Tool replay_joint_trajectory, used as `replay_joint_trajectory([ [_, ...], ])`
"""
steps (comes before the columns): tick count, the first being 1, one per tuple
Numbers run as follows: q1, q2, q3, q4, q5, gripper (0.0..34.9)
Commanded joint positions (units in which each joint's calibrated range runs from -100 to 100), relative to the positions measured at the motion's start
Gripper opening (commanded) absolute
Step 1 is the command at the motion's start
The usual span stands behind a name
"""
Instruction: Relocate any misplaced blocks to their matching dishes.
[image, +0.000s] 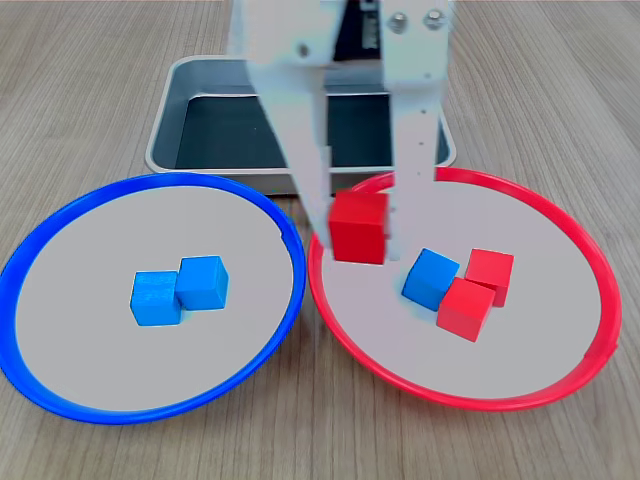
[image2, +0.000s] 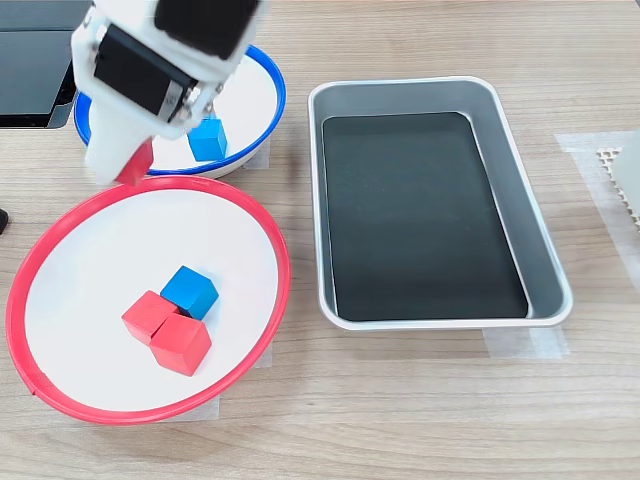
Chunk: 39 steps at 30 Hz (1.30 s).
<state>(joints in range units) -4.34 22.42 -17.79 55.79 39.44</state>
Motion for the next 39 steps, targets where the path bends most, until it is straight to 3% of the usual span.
replay_joint_trajectory([
  [1,-2.4,0.1,-0.6,-0.8,-3.4,0.3],
  [13,-5.8,15.1,-16.6,-1.0,-11.1,0.3],
  [23,-5.4,18.6,-18.1,-1.0,-10.8,0.4],
  [30,-5.4,19.9,-19.5,-1.0,-10.0,6.8],
  [39,-5.4,20.6,-19.9,-1.4,-9.7,11.4],
])
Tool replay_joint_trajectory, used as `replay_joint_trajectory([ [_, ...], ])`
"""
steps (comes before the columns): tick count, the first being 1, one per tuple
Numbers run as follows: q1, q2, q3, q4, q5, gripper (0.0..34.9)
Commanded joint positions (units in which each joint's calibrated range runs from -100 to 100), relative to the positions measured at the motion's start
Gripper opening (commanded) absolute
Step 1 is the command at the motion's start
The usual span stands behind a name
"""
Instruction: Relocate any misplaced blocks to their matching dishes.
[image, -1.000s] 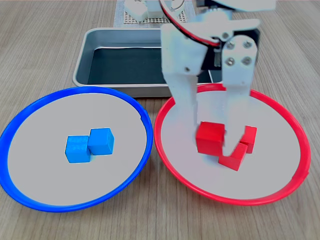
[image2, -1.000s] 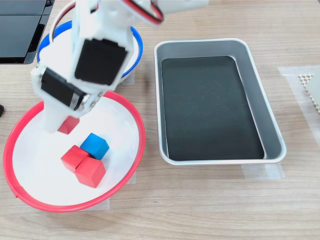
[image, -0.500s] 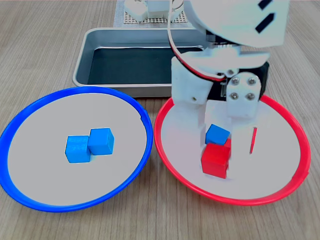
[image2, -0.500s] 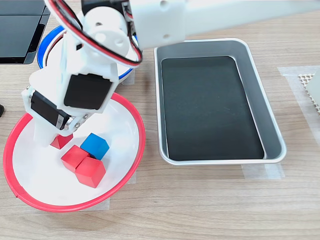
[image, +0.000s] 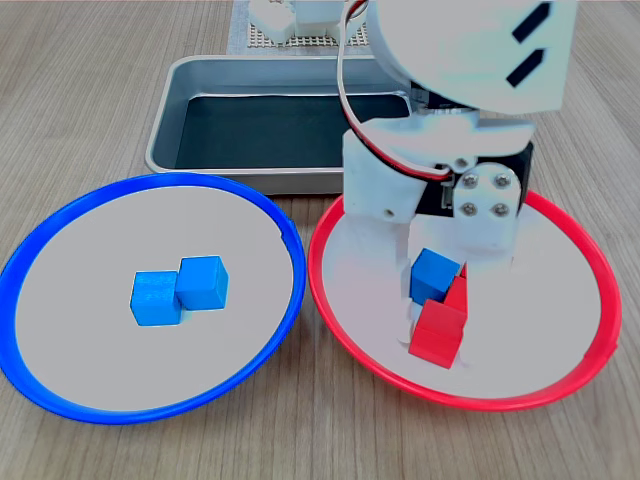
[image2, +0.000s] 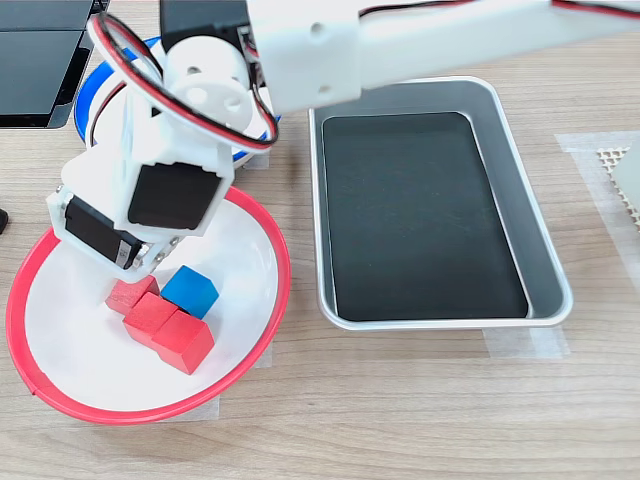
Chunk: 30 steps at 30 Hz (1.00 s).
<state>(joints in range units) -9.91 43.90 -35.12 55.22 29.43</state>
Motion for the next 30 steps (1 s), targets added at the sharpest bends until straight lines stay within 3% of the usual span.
replay_joint_trajectory([
  [1,0.2,-0.9,-2.8,-0.9,0.3,11.8],
  [13,0.2,-10.0,2.1,-0.5,3.6,14.4],
  [24,3.8,-25.1,22.0,-1.6,20.4,14.6],
  [30,4.2,-28.2,31.4,-8.2,29.3,15.4],
])
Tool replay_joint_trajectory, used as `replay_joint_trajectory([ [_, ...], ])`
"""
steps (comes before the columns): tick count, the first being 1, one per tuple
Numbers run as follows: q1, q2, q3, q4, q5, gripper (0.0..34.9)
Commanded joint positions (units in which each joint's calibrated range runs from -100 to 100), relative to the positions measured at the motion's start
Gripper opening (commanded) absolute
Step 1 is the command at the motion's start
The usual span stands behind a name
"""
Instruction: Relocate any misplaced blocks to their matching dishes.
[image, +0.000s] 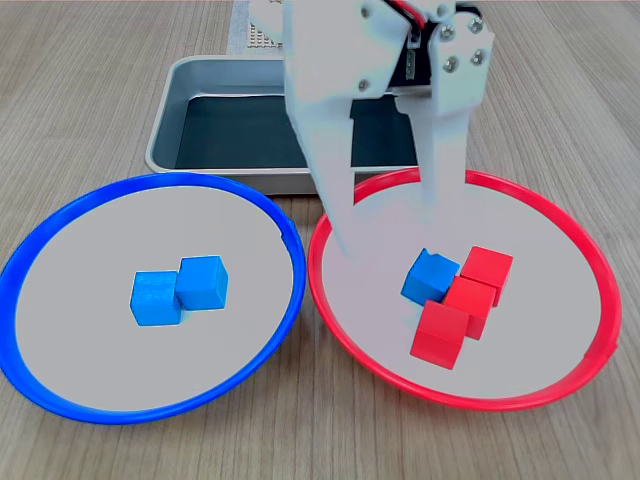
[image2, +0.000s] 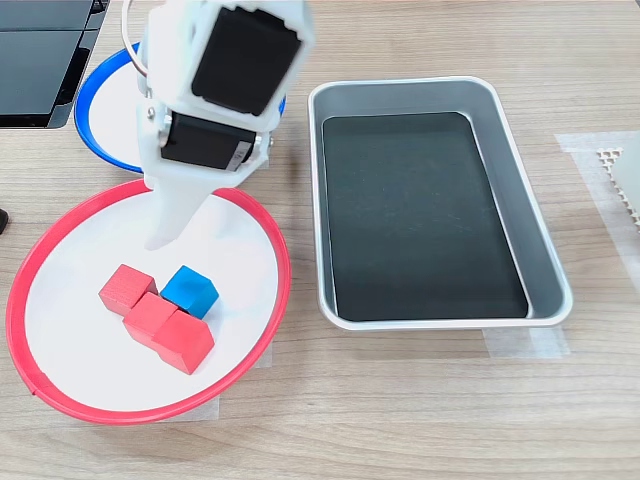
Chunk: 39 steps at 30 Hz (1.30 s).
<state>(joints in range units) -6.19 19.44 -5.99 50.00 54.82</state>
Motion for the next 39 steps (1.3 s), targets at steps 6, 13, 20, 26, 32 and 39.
replay_joint_trajectory([
  [6,-1.3,-2.8,3.5,-4.6,8.8,15.4],
  [13,-4.0,-2.1,4.6,-4.6,15.1,14.0],
  [20,-5.1,-1.9,6.3,-3.4,16.8,14.0],
  [26,-5.8,-2.2,6.6,-1.6,16.6,14.5],
  [32,-6.0,-2.5,7.4,-0.8,16.6,15.0],
  [39,-4.7,-0.4,6.0,-3.2,16.8,15.6],
])
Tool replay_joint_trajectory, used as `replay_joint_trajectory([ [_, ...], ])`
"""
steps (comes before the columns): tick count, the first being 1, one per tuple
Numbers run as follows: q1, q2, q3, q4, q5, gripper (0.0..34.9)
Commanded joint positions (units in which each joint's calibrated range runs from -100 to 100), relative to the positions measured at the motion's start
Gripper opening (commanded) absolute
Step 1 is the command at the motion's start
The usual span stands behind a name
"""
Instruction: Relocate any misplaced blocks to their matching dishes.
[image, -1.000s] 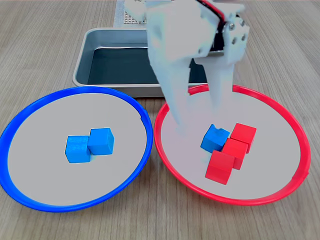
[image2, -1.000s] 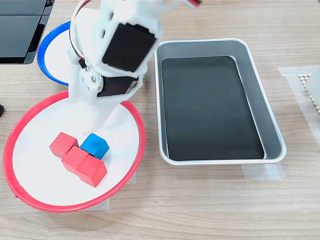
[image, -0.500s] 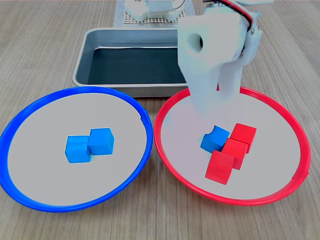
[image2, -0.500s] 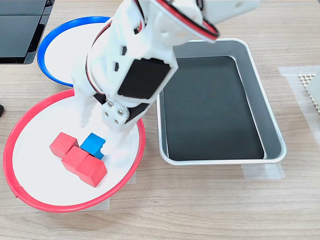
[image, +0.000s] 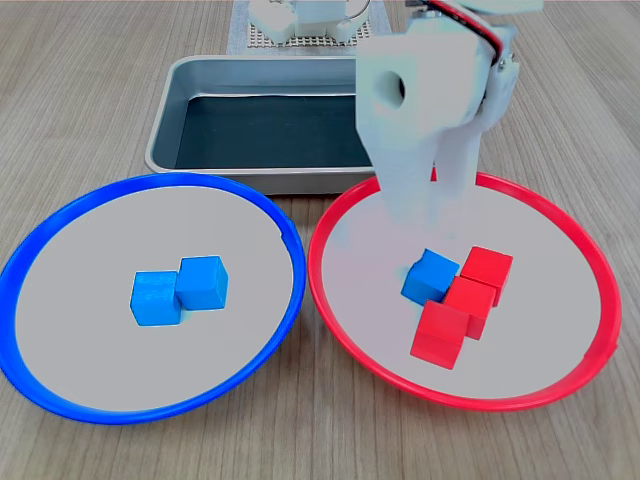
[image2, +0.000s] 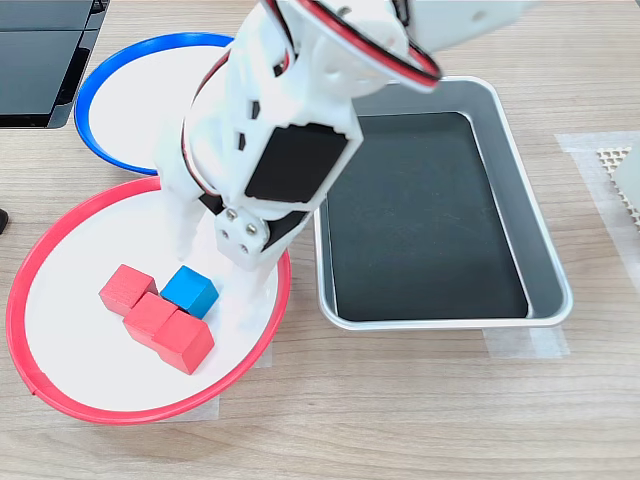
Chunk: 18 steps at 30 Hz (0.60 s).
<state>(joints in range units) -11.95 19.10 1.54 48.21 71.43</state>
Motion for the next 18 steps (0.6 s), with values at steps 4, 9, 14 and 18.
replay_joint_trajectory([
  [4,2.2,0.7,-2.6,-1.7,0.8,15.9],
  [9,3.1,2.7,-4.4,-1.8,2.1,15.6],
  [14,3.0,4.0,-6.6,-1.8,3.1,15.6],
  [18,2.9,4.5,-8.0,-1.9,4.3,15.5],
])
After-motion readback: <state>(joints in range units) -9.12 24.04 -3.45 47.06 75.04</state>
